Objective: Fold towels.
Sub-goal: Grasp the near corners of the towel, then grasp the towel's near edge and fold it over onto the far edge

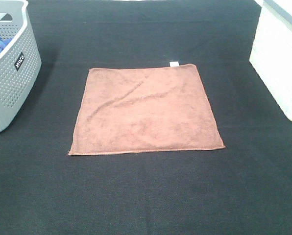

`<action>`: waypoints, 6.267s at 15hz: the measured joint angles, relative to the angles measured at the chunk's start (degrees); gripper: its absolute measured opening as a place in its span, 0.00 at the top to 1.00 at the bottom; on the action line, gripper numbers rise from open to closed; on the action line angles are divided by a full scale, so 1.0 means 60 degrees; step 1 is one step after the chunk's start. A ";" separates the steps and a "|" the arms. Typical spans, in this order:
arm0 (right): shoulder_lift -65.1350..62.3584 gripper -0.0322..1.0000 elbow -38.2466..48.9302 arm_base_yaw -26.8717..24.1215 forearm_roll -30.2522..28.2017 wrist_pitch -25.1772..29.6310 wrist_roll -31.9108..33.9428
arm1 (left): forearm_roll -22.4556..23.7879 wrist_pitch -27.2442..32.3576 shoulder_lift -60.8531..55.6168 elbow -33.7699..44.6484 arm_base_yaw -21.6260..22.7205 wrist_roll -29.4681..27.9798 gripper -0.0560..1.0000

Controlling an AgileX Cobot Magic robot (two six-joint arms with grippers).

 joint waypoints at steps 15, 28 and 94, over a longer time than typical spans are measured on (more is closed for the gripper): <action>0.0000 0.24 0.0000 0.0000 0.0000 0.0000 0.0000 | 0.0000 0.0000 0.0000 0.0000 0.0000 0.0019 0.48; 0.0000 0.24 0.0000 0.0000 0.0000 0.0000 0.0000 | -0.0105 0.0000 0.0000 0.0000 0.0000 0.0029 0.48; 1.9843 0.97 -0.6398 0.0506 0.6388 -0.1795 -0.3571 | -1.2863 -0.2817 1.9137 -0.3295 -0.0506 0.8212 0.94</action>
